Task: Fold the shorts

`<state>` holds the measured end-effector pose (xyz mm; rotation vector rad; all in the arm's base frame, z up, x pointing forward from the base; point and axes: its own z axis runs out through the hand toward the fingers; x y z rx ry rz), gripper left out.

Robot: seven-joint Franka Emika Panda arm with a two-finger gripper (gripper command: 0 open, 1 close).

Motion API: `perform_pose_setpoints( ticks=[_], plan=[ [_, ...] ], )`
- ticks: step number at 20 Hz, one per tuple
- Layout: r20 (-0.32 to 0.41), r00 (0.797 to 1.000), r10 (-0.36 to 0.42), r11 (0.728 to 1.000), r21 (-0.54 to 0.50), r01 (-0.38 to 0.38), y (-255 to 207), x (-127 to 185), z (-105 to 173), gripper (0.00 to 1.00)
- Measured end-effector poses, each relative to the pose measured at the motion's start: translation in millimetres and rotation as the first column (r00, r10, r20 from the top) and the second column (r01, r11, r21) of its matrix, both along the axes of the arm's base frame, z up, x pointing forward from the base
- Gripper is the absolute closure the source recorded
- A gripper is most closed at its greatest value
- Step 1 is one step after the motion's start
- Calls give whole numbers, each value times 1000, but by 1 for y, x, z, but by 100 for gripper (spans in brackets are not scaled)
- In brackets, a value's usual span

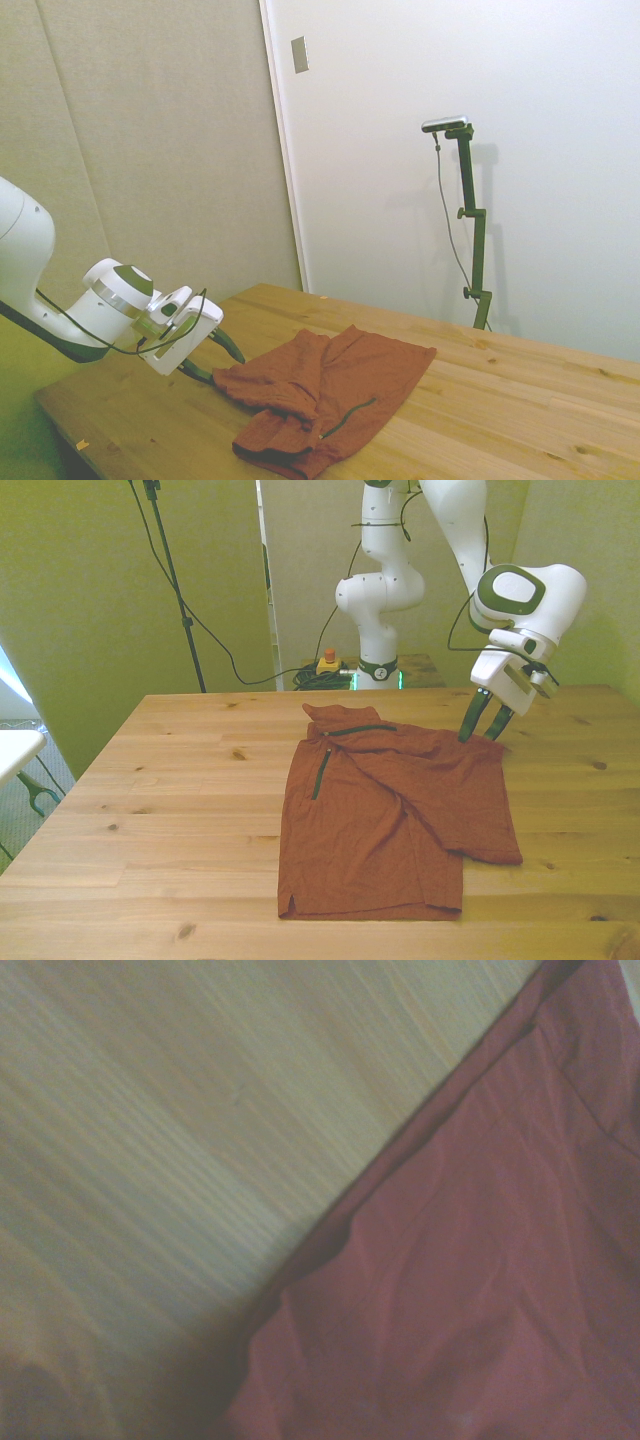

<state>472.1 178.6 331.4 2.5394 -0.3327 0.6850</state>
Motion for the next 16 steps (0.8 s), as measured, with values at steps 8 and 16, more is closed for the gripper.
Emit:
perform_pose_setpoints(
  ticks=[8,16],
  plan=[
    [9,1000,-19,1000,19,19,-13,15,-3,100],
    [20,1000,-10,999,50,9,-7,35,-9,100]
  ],
)
